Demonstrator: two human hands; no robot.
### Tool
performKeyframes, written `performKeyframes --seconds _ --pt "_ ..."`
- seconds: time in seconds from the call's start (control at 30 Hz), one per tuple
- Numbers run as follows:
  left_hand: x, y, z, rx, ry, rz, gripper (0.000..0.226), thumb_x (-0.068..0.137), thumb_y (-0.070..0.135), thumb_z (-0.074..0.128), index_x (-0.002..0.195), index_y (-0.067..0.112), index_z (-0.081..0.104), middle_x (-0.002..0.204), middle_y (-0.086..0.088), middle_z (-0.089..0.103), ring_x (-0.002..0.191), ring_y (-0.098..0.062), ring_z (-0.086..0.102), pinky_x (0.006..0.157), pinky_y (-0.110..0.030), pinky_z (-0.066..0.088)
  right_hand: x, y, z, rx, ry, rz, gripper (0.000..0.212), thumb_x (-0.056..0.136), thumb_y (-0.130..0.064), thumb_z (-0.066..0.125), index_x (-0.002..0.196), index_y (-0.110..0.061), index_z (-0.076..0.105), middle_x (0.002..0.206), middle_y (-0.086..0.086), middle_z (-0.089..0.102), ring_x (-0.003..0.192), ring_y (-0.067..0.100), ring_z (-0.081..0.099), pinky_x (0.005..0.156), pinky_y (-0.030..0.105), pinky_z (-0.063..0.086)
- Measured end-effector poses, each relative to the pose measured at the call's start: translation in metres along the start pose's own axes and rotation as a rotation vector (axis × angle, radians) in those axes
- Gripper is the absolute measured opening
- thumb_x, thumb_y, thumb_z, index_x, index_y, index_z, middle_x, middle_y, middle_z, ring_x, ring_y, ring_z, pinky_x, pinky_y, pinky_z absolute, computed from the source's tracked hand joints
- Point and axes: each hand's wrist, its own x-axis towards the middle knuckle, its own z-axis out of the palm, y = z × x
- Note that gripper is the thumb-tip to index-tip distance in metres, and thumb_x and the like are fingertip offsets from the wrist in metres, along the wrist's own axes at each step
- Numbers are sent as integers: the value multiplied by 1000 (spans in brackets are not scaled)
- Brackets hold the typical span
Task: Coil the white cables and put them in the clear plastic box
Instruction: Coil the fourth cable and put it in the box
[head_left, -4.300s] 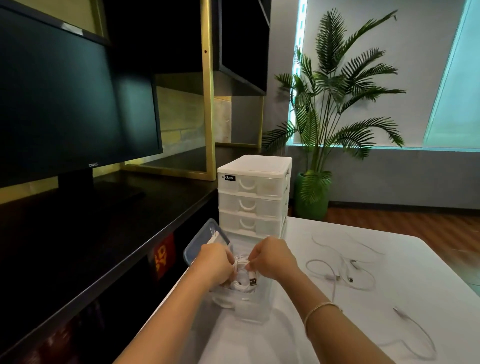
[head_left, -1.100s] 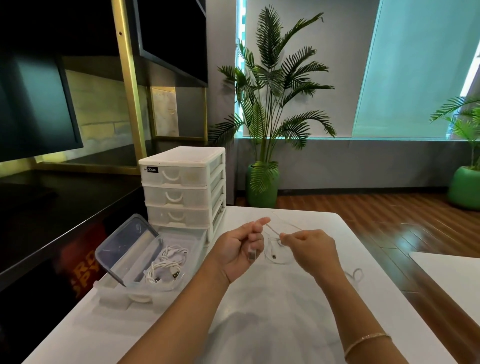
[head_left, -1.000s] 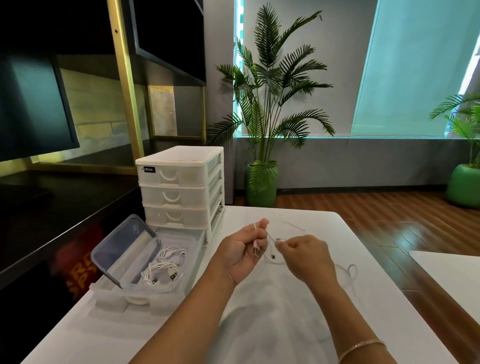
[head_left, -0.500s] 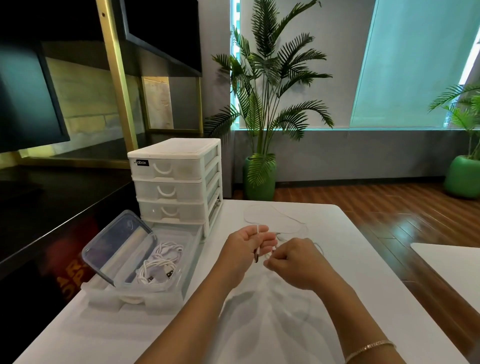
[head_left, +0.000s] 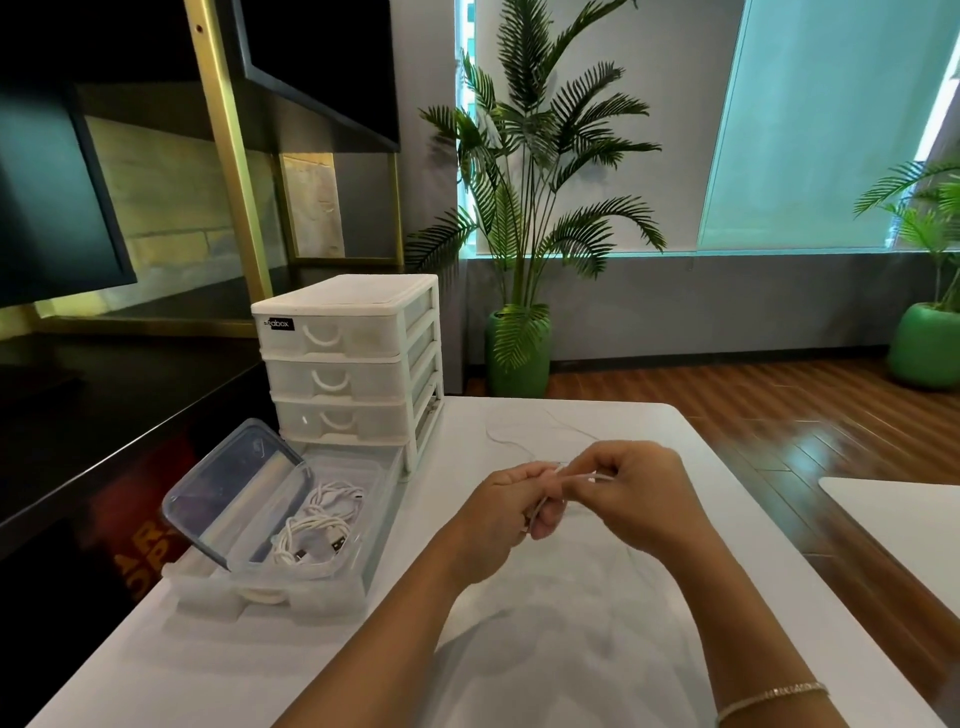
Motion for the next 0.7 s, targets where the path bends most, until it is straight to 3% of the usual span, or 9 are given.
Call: performKeyframes --seconds 0.13,0.3,0.57,0.7 --pt "-1 3 -3 -181 -51 -17 57 99 13 27 55 21 61 54 1 40 54 -12 32 54 -23 31 1 2 1 64 124 0 4 77 -21 73 76 -18 71 72 -11 62 69 6 59 65 15 47" --pt "1 2 -3 -296 -78 -54 43 101 18 24 83 6 62 51 4 36 48 -8 30 47 -19 32 1 4 2 162 164 -4 8 79 -20 70 84 -15 75 76 -9 66 74 6 61 66 12 46" --pt "2 1 -5 -455 -58 -85 41 101 19 27 69 12 50 49 3 38 44 -8 29 44 -18 29 0 3 5 160 236 -74 12 78 -21 71 88 -13 75 80 -8 66 75 1 60 69 10 44" --pt "2 4 -7 -640 -68 -88 48 100 22 27 61 13 54 46 4 37 41 -7 30 41 -18 25 1 6 2 105 346 -125 19 79 -24 70 94 -14 75 88 -1 72 80 13 64 72 20 49"
